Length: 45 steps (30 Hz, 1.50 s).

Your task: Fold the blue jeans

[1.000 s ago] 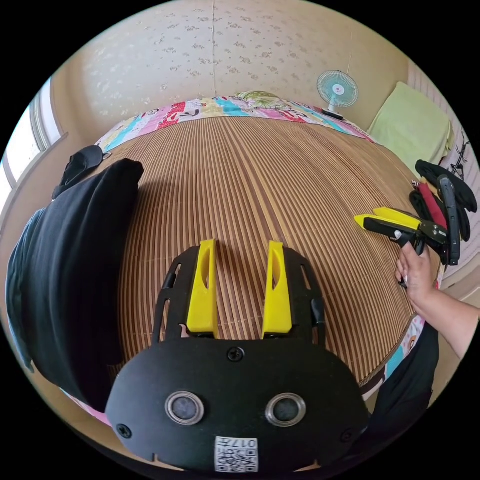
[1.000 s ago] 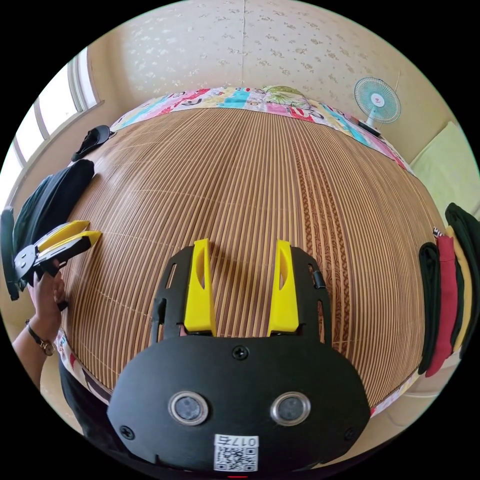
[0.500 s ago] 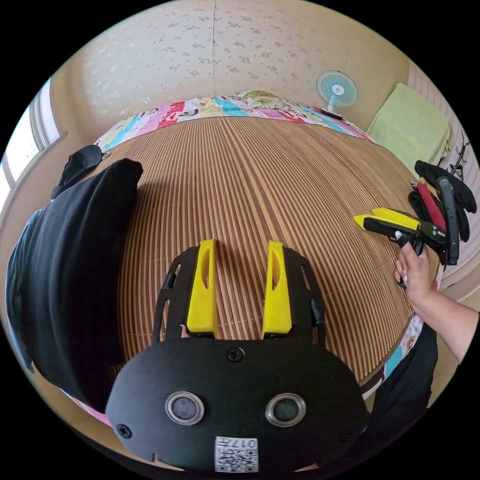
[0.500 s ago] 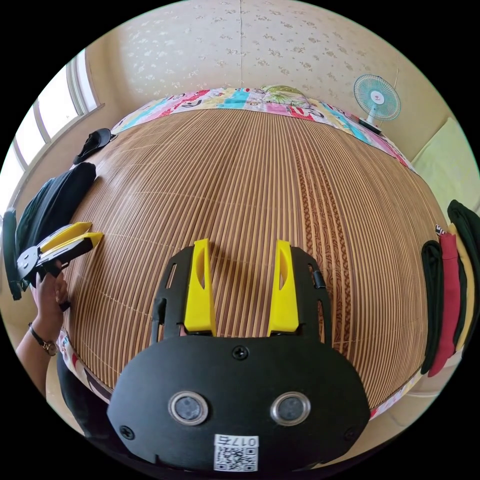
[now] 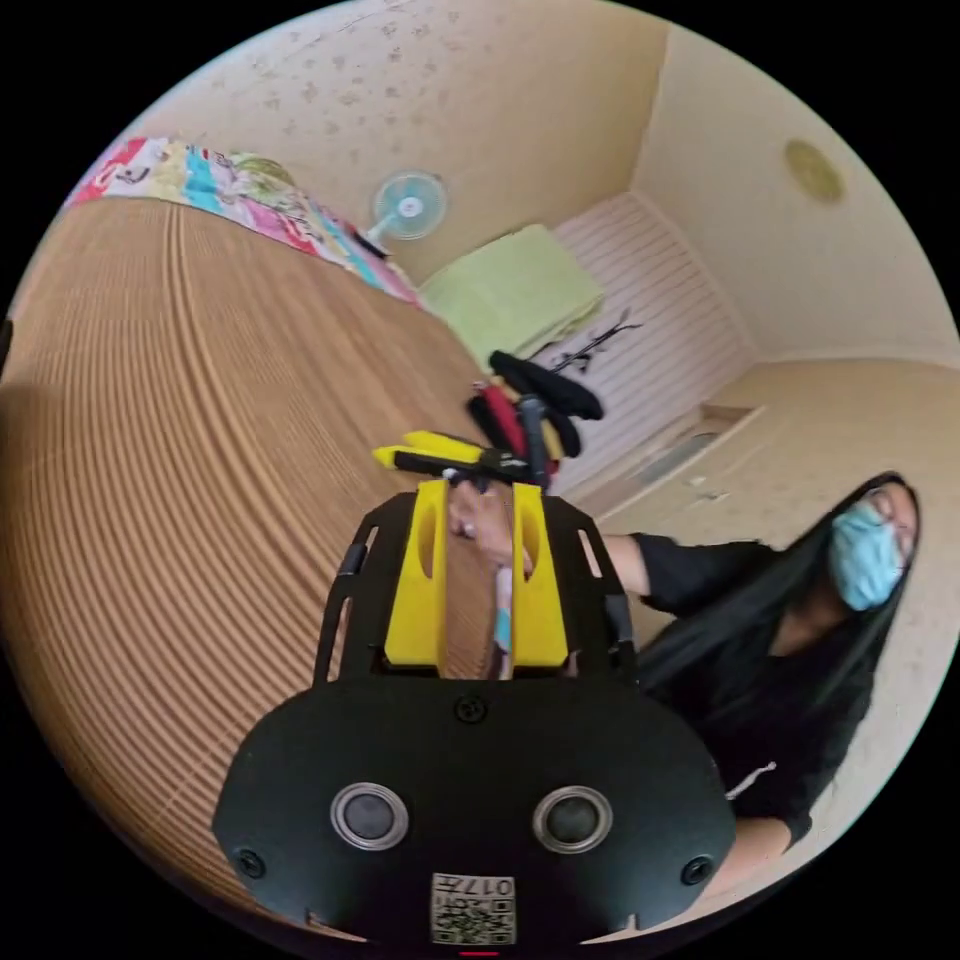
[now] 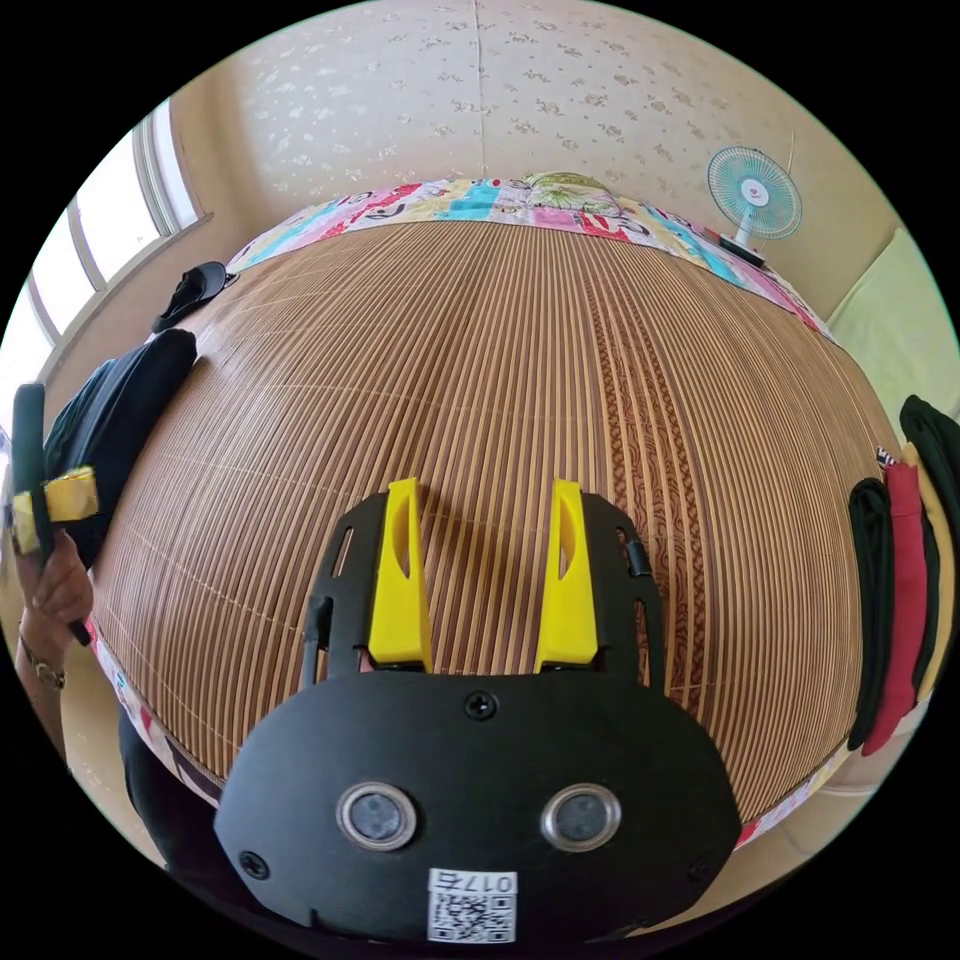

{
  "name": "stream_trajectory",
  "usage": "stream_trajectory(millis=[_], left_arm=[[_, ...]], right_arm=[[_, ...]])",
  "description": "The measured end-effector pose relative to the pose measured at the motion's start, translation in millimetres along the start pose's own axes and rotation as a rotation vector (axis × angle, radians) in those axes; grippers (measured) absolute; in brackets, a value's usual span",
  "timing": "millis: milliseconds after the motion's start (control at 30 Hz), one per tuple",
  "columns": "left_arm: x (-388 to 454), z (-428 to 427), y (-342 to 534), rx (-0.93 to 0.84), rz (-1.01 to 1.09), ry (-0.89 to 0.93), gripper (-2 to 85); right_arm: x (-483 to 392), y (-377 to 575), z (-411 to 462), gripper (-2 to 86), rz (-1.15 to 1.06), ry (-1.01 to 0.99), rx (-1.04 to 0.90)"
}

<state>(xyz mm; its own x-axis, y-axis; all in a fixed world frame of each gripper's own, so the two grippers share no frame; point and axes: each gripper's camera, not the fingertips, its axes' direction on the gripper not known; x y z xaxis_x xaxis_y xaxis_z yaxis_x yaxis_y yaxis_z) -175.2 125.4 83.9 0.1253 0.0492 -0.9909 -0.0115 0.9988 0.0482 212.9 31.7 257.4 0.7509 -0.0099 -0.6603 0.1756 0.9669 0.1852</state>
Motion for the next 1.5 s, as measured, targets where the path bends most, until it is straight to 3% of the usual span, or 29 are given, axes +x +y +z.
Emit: stream_trajectory(millis=[200,367,500,667,733,933,1033,1100,1200,1267,1333,1433,1467,1500], left_arm=[[-17,-73,-6,0.395,-0.058,0.472,-0.5],[-13,-100,-21,0.333,-0.092,0.395,-1.0],[-20,-113,-24,0.384,-0.112,0.518,-1.0],[-11,-122,-30,0.367,-0.118,0.412,-1.0],[-4,-127,-30,0.36,-0.129,0.316,-1.0],[51,-160,-44,0.308,-0.161,-0.315,-0.9],[100,-188,-40,0.41,-0.21,-0.859,-0.8],[146,-190,-38,0.421,-0.198,-1.419,-0.1],[186,-170,-38,0.391,-0.03,-1.947,5.9],[195,-166,-34,0.43,-0.007,-2.145,12.3],[187,-179,-36,0.346,-0.093,-2.116,13.2],[138,-223,-25,0.235,-0.598,-1.987,14.3],[114,-240,-10,0.212,-0.783,-1.861,14.3],[121,-245,5,0.346,-0.779,-1.778,14.0]], right_arm=[[4,-7,3,17.4,0.007,-0.012,0.002],[5,-12,5,17.4,0.009,-0.013,0.003],[7,-17,7,17.4,0.012,-0.018,0.004],[8,-22,9,17.5,0.014,-0.02,0.005],[8,-24,9,17.5,0.015,-0.021,0.005],[8,-29,11,17.4,0.017,-0.018,0.005],[8,-32,12,17.5,0.018,-0.017,0.006],[8,-34,13,17.5,0.018,-0.017,0.006],[7,-37,14,17.5,0.019,-0.016,0.007],[7,-39,15,17.5,0.02,-0.006,0.007],[5,-41,16,17.6,0.018,0.002,0.006],[6,-43,17,17.6,0.02,0.0,0.007],[7,-44,18,17.6,0.021,-0.002,0.007],[8,-45,18,17.6,0.023,-0.005,0.008]])
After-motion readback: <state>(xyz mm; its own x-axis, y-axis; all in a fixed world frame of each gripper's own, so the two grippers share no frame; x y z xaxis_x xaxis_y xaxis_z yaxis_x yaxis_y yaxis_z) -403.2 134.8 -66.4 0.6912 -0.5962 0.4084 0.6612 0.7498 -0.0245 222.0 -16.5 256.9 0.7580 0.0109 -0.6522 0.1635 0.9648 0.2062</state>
